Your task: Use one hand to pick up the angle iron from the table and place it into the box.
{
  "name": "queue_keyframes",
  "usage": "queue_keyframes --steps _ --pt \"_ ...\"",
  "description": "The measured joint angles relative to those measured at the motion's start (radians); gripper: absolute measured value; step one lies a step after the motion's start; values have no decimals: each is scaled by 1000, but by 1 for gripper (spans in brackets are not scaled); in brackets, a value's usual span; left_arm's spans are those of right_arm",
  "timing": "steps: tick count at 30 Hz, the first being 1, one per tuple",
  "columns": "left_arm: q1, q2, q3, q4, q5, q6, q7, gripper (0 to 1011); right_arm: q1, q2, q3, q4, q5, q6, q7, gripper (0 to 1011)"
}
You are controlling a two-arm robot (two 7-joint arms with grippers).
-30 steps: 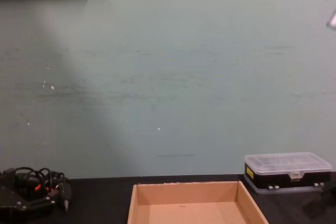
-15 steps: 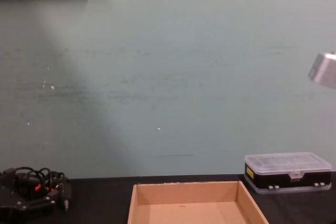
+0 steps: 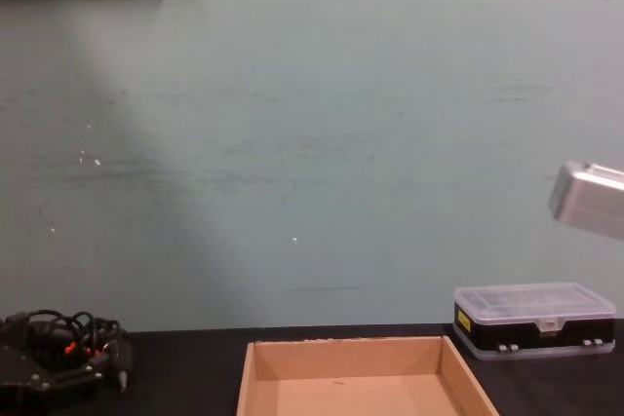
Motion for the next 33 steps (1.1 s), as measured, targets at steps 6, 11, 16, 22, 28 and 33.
queue_keyframes --steps 6,11,16,22,28,33 --pt "0 0 0 0 0 0 0 1000 24 -14 -30 22 -4 -7 1 1003" --pt "0 0 0 0 0 0 0 1000 38 -35 -50 46 -6 -19 0 1003" --pt "0 0 0 0 0 0 0 1000 52 -62 -68 72 -6 -31 -3 1003" --pt "0 0 0 0 0 0 0 1000 69 -81 -84 94 -6 -43 -4 1002" --pt "0 0 0 0 0 0 0 1000 87 -98 -102 115 -9 -55 -2 1003" --pt "0 0 0 0 0 0 0 1000 97 -110 -115 131 -12 -61 0 1003"
